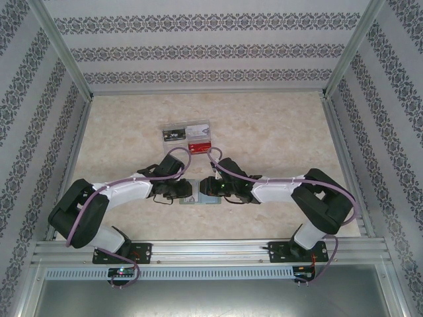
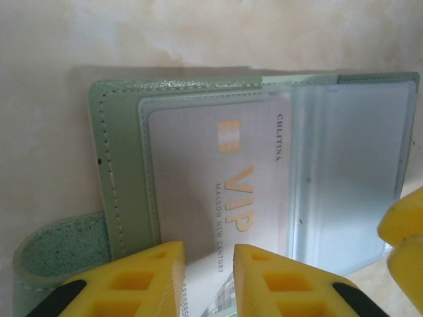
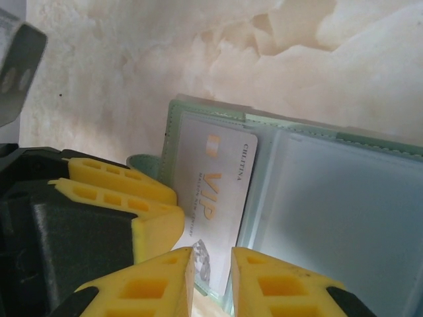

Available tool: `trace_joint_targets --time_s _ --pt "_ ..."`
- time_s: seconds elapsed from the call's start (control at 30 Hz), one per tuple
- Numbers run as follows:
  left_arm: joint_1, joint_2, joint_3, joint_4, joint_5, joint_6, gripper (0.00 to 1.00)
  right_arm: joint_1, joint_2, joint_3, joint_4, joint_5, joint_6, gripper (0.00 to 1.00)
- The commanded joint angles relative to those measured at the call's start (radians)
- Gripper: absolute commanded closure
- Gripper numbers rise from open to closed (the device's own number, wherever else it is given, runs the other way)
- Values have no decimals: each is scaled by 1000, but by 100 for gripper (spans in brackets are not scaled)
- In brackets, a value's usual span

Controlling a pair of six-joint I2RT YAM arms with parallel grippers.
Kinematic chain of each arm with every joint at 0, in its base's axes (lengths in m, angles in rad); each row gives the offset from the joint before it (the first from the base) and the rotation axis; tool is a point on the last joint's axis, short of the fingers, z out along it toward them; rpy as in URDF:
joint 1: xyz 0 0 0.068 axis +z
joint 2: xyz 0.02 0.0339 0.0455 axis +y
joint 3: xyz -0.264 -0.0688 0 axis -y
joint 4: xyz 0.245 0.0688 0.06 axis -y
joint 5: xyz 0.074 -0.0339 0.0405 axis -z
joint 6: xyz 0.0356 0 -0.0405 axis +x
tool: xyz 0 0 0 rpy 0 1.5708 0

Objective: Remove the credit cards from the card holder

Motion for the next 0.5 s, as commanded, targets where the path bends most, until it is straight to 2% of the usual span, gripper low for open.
trace_joint_targets --time_s 0.0,0.47 --pt "9 10 -22 37 23 -19 73 11 31 21 29 -11 36 76" --pt "10 11 -35 42 29 -34 76 22 72 31 55 -22 62 76"
